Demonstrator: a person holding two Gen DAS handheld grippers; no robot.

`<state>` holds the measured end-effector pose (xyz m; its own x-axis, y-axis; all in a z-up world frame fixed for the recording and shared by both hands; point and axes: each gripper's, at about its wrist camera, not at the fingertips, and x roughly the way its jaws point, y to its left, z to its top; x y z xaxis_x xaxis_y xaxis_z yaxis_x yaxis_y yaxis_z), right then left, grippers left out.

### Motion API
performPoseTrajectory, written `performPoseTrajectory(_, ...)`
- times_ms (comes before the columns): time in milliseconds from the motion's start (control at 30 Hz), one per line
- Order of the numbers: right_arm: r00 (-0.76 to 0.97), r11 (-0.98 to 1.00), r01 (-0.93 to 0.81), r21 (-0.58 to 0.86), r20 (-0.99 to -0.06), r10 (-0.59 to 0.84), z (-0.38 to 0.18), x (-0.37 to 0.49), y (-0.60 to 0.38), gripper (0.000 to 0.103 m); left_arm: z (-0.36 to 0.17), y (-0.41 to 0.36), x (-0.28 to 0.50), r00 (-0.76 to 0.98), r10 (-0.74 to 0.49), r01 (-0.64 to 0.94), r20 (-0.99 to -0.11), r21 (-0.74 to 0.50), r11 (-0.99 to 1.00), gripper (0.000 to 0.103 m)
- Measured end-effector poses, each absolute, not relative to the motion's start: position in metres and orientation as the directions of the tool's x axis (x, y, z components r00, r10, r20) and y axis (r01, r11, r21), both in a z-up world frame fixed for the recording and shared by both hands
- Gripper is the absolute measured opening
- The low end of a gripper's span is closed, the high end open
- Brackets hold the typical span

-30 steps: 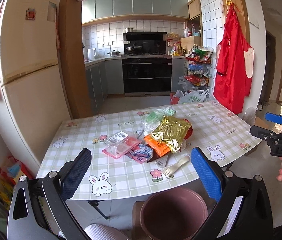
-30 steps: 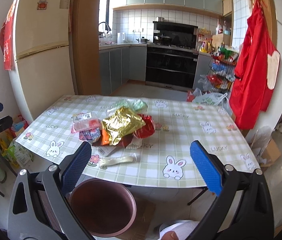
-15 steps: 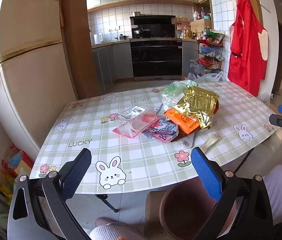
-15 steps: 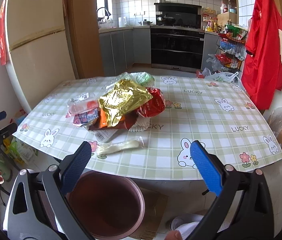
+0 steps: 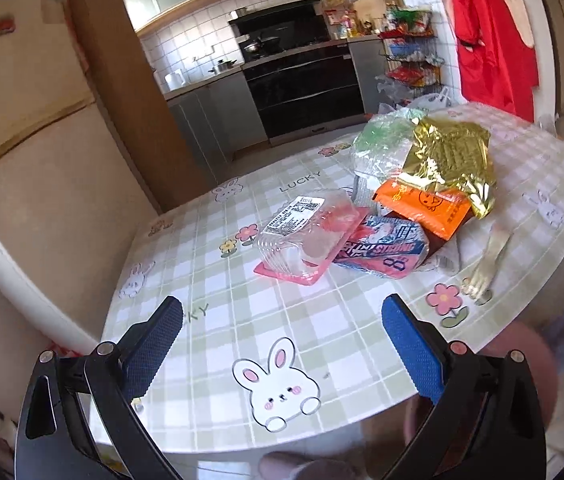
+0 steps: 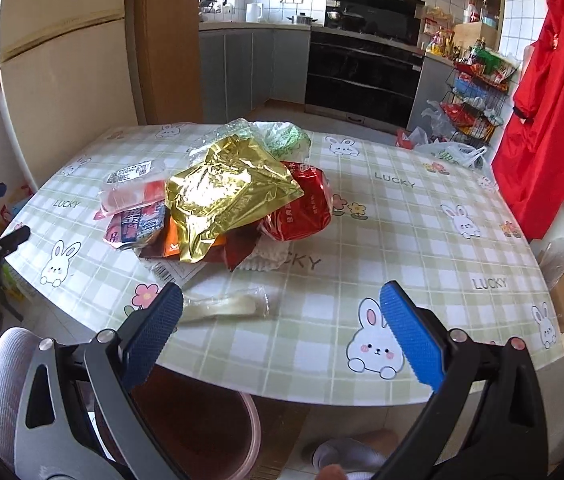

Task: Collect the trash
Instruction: 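Reach the left gripper to the clear pink-rimmed plastic tray and grasp it, then lift the plastic tray with the left gripper while the right gripper grasps the gold foil bag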

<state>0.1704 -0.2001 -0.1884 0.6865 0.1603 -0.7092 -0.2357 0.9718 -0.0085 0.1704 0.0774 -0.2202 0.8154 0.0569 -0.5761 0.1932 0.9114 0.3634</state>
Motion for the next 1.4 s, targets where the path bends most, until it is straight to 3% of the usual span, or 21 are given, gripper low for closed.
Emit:
performPoseTrajectory(233,0.648,0.97,-0.239,0.035,-0.738,0.187,-0.199,0.204,-0.194,0.097,-0.275,0.061,0.216,0.856,0.068,0.308,-0.513,0.61,0.73,0.096)
performPoseTrajectory(700,0.621,0.97,-0.233,0.067,-0.757,0.202,-0.212,0.229,-0.195,0.097,-0.325,0.05,0.281,0.853,0.022,0.415,-0.521,0.703,0.577,0.094)
performPoseTrajectory(900,0.615,0.966,-0.253,0.046,-0.763,0.197,-0.218,0.229,-0.191,0.097,-0.336,0.04,0.294,0.837,0.001,0.463,-0.547,0.71,0.53,0.079)
performPoseTrajectory(1000,0.608,0.965,-0.256,0.051,-0.768,0.202,-0.22,0.228,-0.191,0.097,-0.329,0.045,0.291,0.846,-0.003,0.445,-0.532,0.704,0.554,0.059)
performPoseTrajectory(1200,0.604,0.962,-0.266,0.059,-0.768,0.214,-0.22,0.226,-0.191,0.097,-0.304,0.065,0.288,0.848,-0.029,0.427,-0.529,0.651,0.628,0.055)
performPoseTrajectory(1300,0.598,0.958,-0.28,0.064,-0.769,0.226,-0.221,0.227,-0.189,0.097,-0.287,0.083,0.292,0.84,-0.036,0.396,-0.541,0.568,0.722,0.052)
performPoseTrajectory(1400,0.593,0.953,-0.289,0.087,-0.765,0.25,-0.222,0.23,-0.185,0.097,-0.27,0.104,0.295,0.834,-0.034,0.331,-0.551,0.449,0.83,0.038)
